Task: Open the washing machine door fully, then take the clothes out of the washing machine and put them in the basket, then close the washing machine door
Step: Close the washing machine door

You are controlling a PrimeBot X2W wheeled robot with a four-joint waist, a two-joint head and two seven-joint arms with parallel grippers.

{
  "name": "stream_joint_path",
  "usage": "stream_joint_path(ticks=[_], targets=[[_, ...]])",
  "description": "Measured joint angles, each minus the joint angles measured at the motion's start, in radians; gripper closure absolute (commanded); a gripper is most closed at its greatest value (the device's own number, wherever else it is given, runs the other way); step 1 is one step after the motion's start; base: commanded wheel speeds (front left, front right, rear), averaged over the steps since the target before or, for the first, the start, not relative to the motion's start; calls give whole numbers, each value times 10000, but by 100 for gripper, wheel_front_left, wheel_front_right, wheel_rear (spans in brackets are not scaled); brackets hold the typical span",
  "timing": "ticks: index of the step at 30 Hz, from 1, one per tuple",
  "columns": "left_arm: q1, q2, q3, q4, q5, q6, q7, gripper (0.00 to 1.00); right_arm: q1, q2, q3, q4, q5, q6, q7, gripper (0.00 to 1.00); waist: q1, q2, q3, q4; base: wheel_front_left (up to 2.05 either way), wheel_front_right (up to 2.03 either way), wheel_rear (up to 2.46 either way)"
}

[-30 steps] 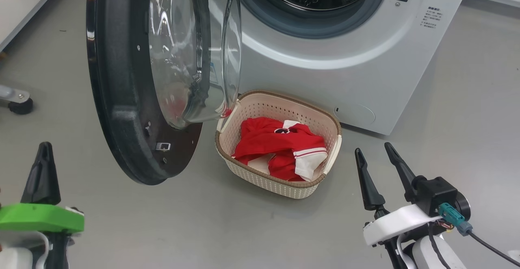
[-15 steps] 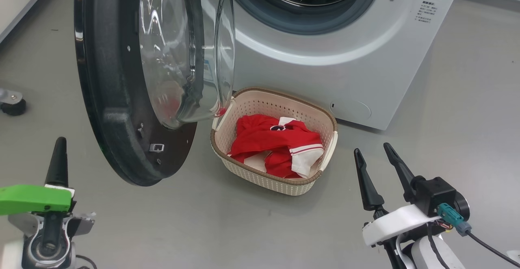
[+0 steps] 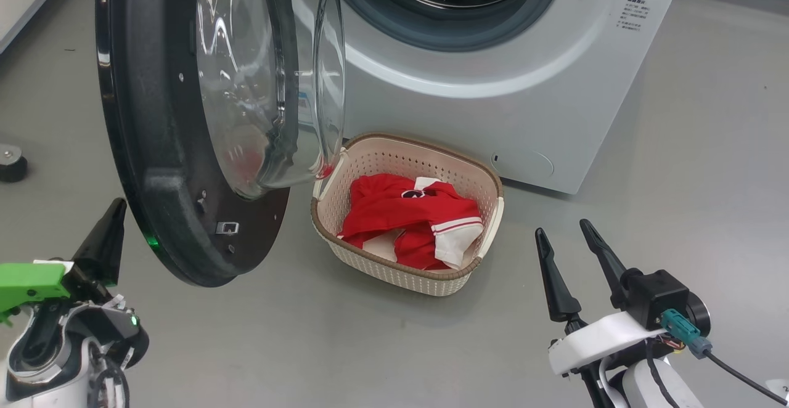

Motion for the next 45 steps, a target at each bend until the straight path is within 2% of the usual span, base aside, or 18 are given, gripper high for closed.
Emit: stream_joint_path(ticks=[5,11,26,45], targets=[[-19,36,81,23,-477,522,629,100,1,2,23,42,0,0,0,0,0,0,-56,-47,0,0,0],[-21,50,73,-8,-949,671,1285,100,1,2,58,59,0,0,0,0,0,0,-128,-68,0,0,0],[30,150,-224,-581,-1260,773,2336,100,0,6,186,84,0,0,0,0,0,0,-139,-195,0,0,0],[654,136,-1135,-1331,-1653,871,2890,100,-97,2,301,150,228,0,0,0,0,0,-78,-1354,0,0,0]])
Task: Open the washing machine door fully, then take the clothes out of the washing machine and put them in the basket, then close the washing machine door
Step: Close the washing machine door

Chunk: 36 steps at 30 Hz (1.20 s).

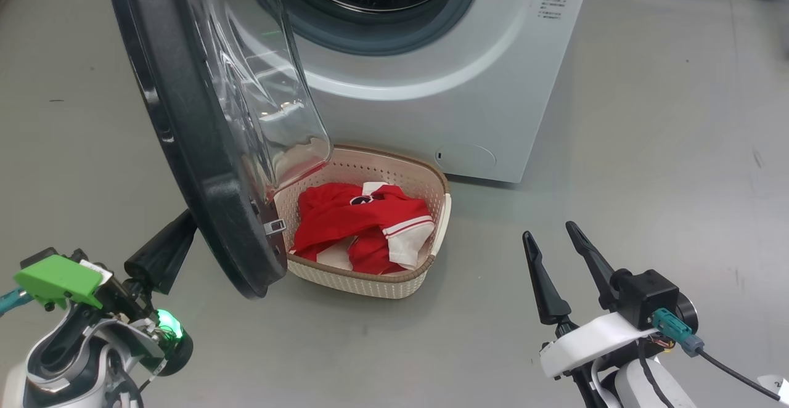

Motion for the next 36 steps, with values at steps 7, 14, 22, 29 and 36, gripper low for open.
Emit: stream_joint_path(ticks=[7,14,22,29,36], targets=[[57,-2,-155,-117,-15,4,-48,100,-111,2,69,-10,94,-10,0,0,0,0,-5,-599,0,0,0],[55,-21,-324,-232,-111,6,-261,100,-110,0,138,-29,121,-15,0,0,0,0,64,-1297,0,0,0],[38,-48,-449,-130,-499,6,-685,100,-112,0,173,-98,125,-75,0,0,0,0,222,-2072,0,0,0],[-105,-46,-311,-75,-821,44,-1114,100,-209,2,222,-203,270,-113,0,0,0,0,424,-2880,0,0,0],[-517,-52,-178,-25,-941,82,-1730,100,-214,2,320,-280,393,-205,0,0,0,0,671,-3712,0,0,0]])
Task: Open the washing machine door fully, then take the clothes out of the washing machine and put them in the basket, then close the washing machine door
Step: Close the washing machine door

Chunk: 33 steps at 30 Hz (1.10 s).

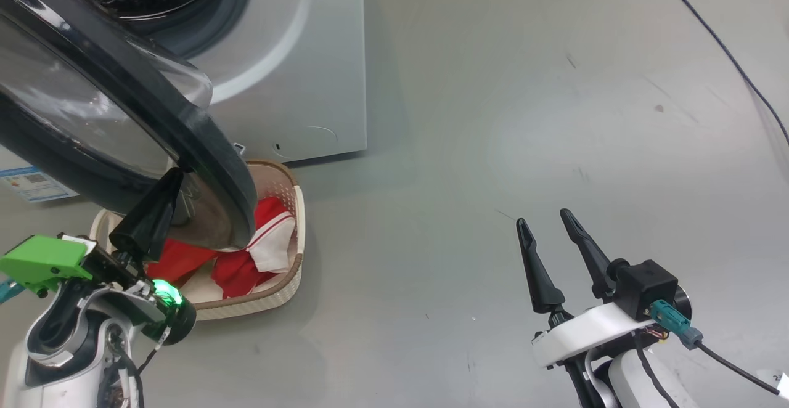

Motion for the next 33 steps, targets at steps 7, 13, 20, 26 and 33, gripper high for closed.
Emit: stream_joint_path(ticks=[7,13,20,26,33], targets=[[-373,-6,180,211,-410,0,-642,100,-98,0,-2,-86,90,-71,0,0,0,0,253,-774,0,0,0],[-772,-38,616,458,-817,0,-1409,100,-107,4,98,-167,270,-84,0,0,0,0,445,-1310,0,0,0],[-1072,-35,744,564,-815,-4,-1854,100,-113,10,201,-180,347,-163,0,0,0,0,629,-1825,0,0,0],[-1276,-38,721,750,-803,-100,-2176,100,-120,15,263,-192,433,-174,0,0,0,0,695,-2202,0,0,0],[-1728,-69,485,1066,-800,-203,-2635,100,-119,21,209,-249,433,-251,0,0,0,0,705,-2374,0,0,0]])
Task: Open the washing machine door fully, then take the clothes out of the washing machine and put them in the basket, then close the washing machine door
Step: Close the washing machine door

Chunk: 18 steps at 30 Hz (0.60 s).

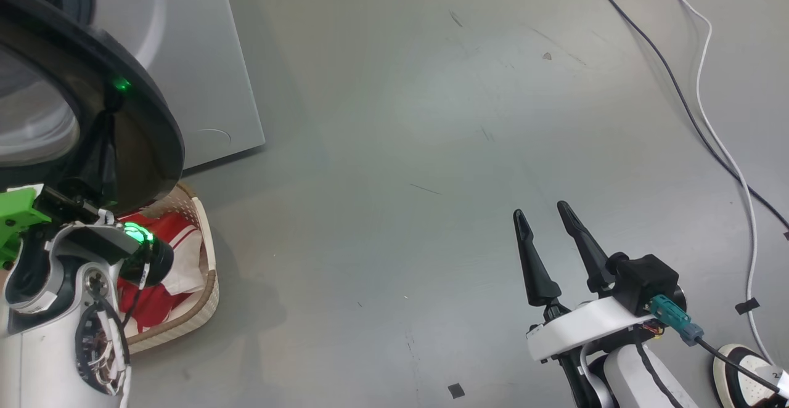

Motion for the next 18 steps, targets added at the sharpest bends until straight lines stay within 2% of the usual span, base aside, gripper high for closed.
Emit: stream_joint_path(ticks=[11,18], targets=[[-119,-2,-575,466,125,-349,-242,100,12,10,-159,-119,4,-173,0,0,0,0,-37,15,0,0,0],[131,94,-1843,685,1492,-742,299,100,12,15,-483,-182,-23,-173,0,0,0,0,-172,420,0,0,0]])
